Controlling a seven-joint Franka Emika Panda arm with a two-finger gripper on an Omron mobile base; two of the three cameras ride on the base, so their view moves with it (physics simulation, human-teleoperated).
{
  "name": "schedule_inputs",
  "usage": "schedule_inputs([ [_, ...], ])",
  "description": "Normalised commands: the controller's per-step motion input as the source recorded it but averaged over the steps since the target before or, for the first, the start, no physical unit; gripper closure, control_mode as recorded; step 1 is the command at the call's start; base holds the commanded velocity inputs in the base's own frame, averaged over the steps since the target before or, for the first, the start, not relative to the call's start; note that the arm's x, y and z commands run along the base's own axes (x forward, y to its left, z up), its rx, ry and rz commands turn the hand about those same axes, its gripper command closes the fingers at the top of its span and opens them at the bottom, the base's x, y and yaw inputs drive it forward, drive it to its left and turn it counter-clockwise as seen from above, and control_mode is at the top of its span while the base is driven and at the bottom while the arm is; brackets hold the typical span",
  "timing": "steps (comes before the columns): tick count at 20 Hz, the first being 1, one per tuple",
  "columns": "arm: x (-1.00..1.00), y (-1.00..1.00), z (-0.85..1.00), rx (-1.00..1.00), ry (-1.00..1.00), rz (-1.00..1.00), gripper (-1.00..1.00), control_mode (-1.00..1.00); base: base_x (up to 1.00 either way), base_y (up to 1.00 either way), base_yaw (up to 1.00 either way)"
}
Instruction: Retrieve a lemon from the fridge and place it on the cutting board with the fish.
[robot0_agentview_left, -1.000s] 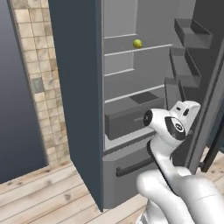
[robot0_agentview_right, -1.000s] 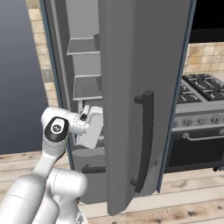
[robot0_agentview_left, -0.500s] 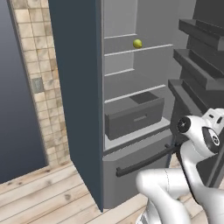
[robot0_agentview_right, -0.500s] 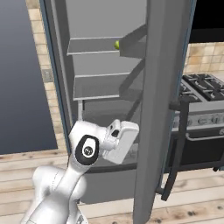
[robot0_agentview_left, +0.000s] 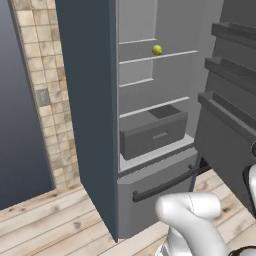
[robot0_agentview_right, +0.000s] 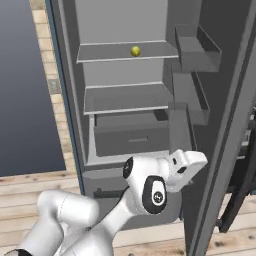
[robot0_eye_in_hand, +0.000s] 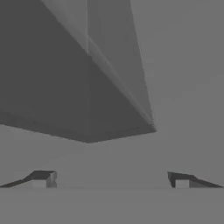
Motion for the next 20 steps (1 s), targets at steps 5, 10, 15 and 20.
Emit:
schedule_inputs([
  [5,-0.52,-0.25,0.51,0.16,0.00,-0.06,-1.00,-1.00,0.00,0.00,0.00],
  [10,-0.91,0.96,0.54,0.05,-0.01,-0.15,-1.00,-1.00,0.00,0.00,0.00],
  [15,-0.29,1.00,0.31,0.17,-0.01,-0.11,-1.00,-1.00,0.00,0.00,0.00],
  [20,0.30,0.89,0.03,0.62,0.00,-0.05,-1.00,-1.00,0.00,0.00,0.00],
])
